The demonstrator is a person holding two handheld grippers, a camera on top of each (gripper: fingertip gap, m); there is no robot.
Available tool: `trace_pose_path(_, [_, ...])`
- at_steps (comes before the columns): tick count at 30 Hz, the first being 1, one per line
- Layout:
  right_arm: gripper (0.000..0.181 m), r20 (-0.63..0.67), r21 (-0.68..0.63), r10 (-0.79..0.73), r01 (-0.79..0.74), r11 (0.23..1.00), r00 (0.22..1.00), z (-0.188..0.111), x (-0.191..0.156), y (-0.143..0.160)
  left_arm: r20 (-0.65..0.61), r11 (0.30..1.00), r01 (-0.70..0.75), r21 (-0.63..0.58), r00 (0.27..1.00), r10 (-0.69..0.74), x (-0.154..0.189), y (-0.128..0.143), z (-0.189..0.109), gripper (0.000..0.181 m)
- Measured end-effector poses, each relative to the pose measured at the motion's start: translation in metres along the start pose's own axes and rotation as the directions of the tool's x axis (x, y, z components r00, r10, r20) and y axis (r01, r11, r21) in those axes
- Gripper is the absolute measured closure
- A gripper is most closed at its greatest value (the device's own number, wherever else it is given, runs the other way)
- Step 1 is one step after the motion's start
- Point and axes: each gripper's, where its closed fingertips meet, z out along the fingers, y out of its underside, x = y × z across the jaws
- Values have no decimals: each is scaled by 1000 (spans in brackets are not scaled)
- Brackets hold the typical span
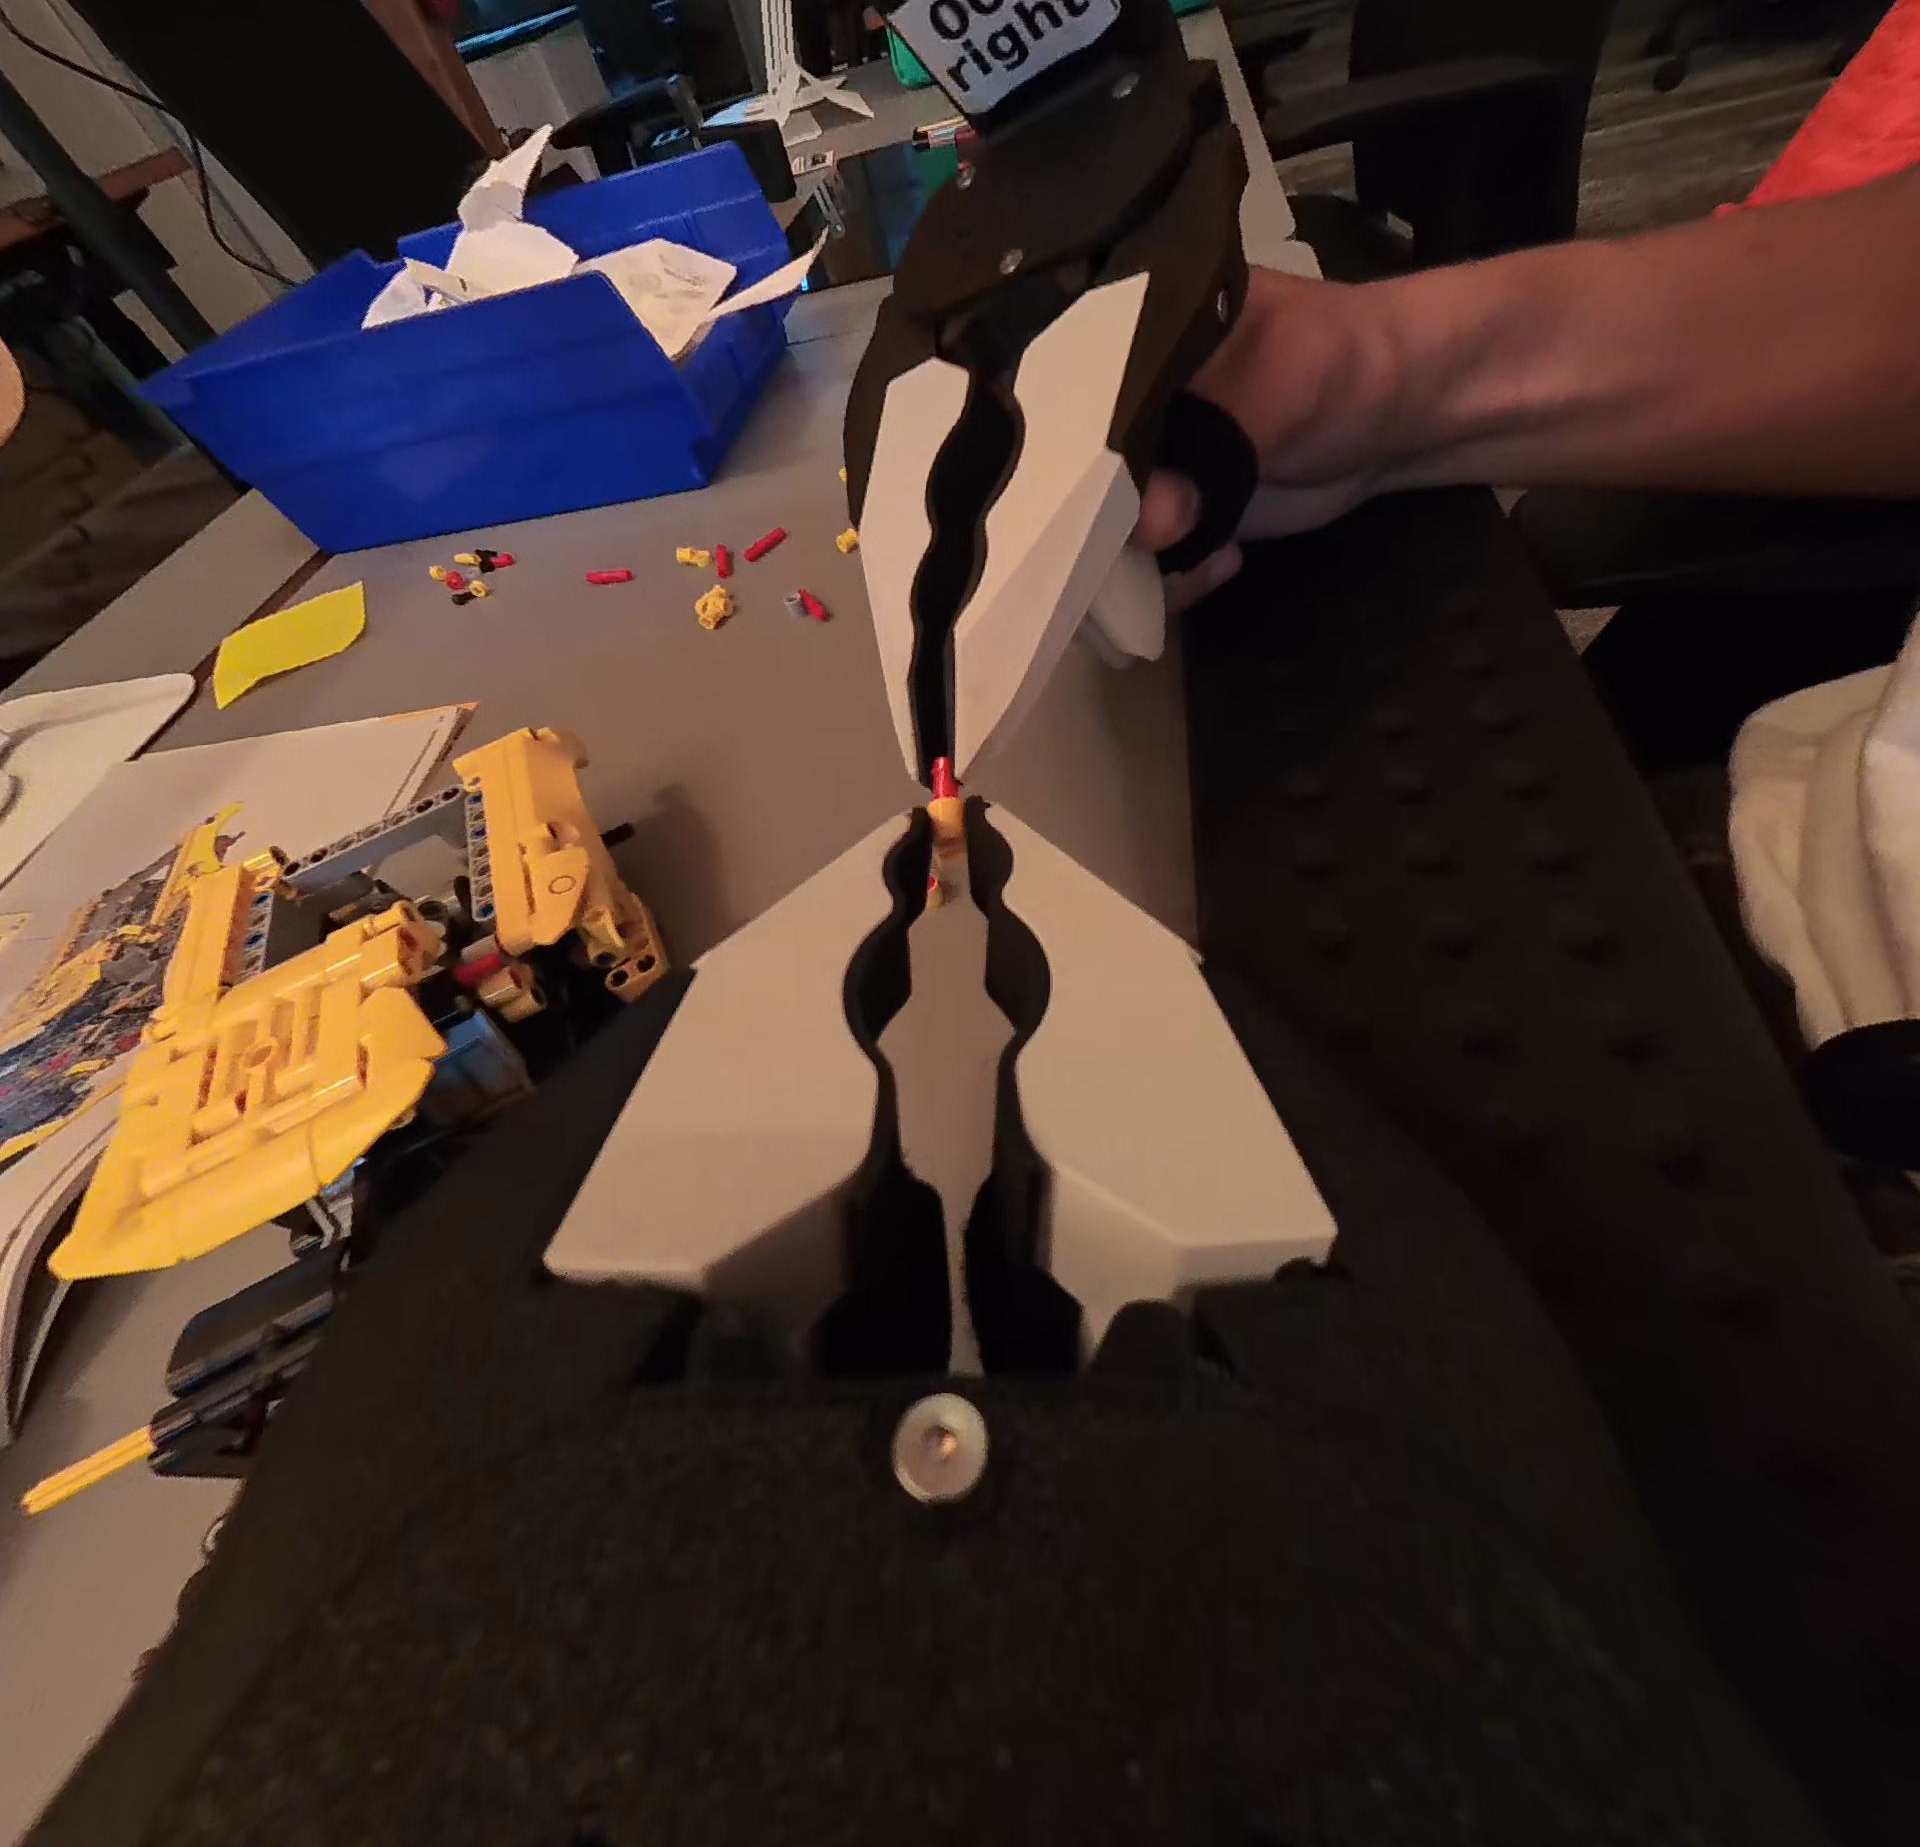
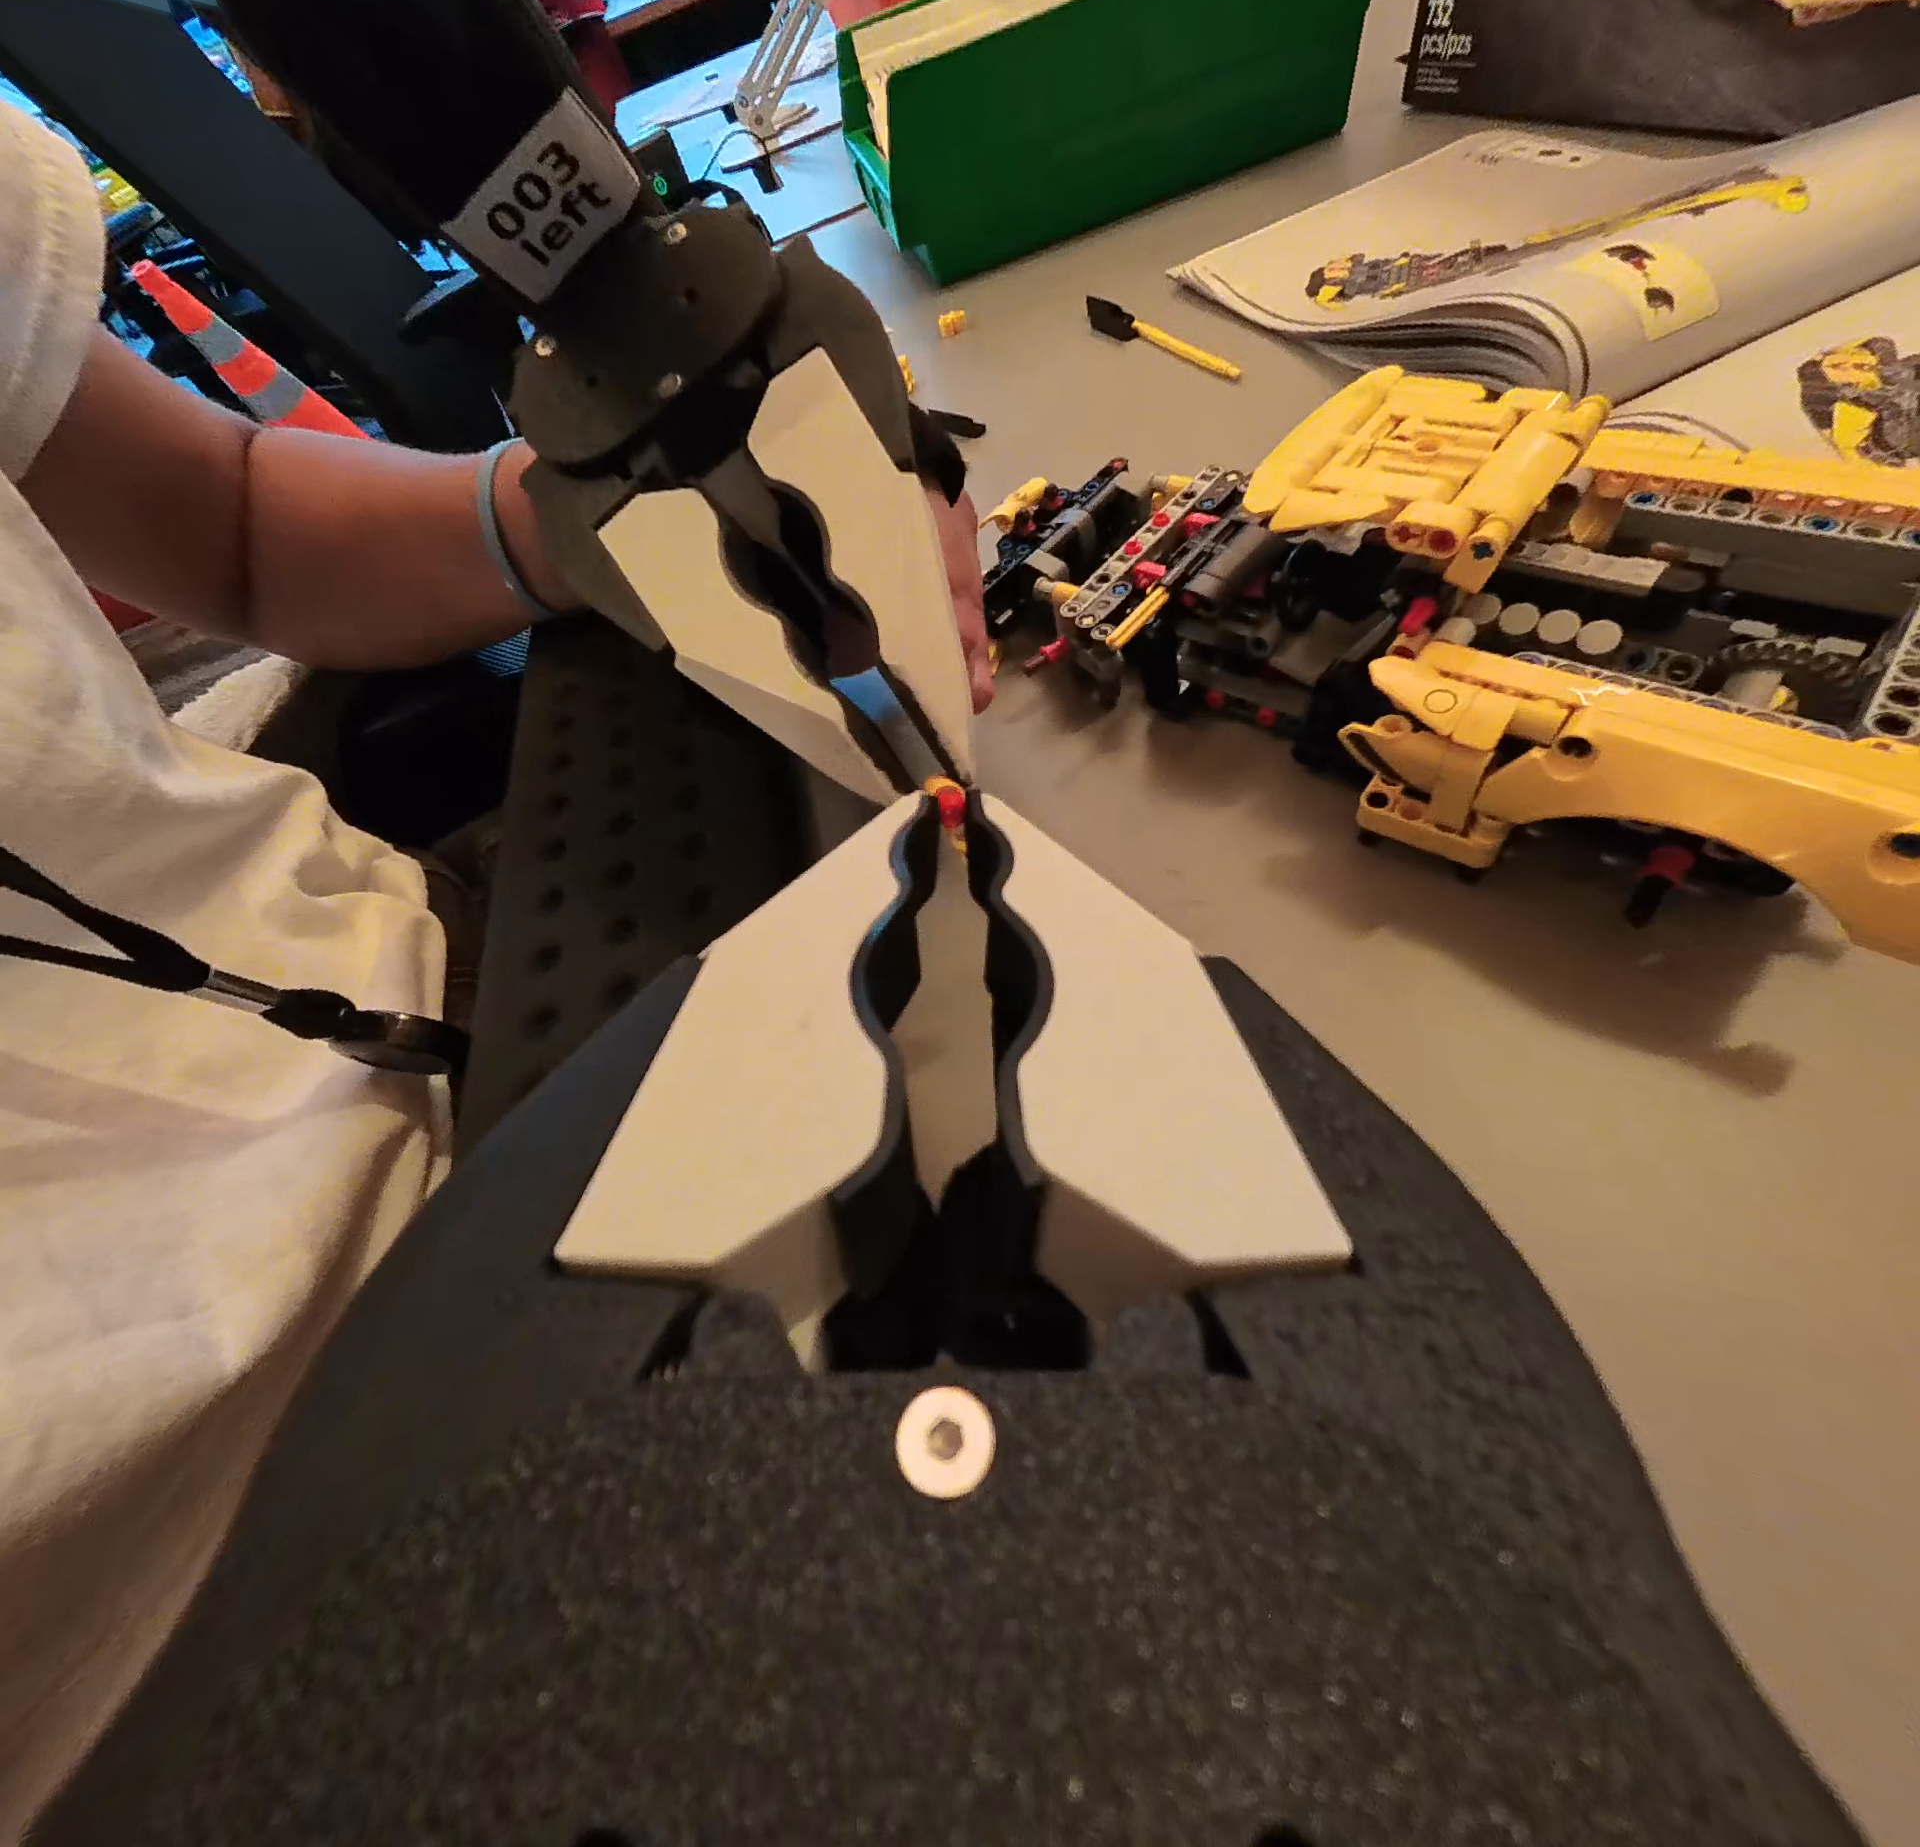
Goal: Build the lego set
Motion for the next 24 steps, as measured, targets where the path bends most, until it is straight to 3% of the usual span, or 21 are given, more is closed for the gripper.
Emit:
trace_pose_path(14, [178,175,68,0,-12,998,985,-6,-24,-9,-216,965,239,106,953,-213,16,-20,-10,175])
trace_pose_path(21, [177,205,51,34,-45,998,978,-4,-25,-7,-265,939,329,98,918,-294,16,-21,-11,176])
trace_pose_path(24, [177,169,108,22,-41,993,985,-7,-21,-16,-265,917,378,130,904,-335,10,-26,-11,175])
